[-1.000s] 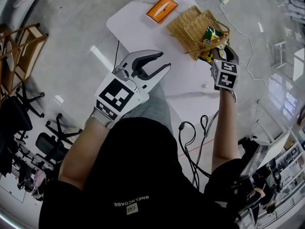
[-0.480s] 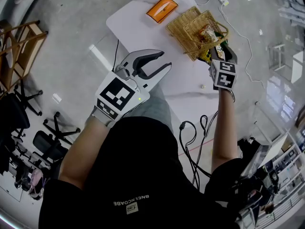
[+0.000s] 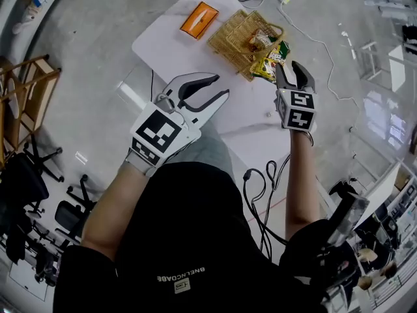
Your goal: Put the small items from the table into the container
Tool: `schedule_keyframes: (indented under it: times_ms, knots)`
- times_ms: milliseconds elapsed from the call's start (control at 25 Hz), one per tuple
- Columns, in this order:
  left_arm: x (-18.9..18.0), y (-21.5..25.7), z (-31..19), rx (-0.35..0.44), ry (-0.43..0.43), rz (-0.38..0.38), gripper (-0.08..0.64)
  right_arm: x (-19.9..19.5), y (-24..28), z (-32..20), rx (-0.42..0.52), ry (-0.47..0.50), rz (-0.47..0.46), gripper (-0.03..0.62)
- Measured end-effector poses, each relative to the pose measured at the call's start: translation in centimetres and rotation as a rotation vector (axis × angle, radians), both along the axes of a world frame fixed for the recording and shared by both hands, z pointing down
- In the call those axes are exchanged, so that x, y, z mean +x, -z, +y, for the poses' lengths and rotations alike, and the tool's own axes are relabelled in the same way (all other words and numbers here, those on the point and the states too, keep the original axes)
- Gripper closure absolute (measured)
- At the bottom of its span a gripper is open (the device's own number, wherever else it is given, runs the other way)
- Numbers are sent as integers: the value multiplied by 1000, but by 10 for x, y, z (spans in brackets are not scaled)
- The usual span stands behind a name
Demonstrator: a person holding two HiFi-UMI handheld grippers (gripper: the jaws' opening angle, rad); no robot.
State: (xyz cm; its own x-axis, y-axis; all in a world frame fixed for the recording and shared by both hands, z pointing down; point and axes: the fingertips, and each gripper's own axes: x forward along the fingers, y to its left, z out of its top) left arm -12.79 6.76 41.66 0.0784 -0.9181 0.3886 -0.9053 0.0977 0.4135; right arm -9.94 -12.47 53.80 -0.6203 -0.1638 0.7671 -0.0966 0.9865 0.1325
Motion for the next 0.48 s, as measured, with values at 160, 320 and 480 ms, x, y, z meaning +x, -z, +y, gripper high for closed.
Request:
schedule_keyframes:
  times_ms: [160,320,480]
  knots:
    - [13,5,-12,9,-53,-3,449,13,38,0,-6,-53,-70,431]
    - [24,16,-26,32,-83,23,449,35,80,0,14,-97,-131,431]
    - [32,32,-49,60,-159,9,449,64,123,-4,24,-178,-207,431]
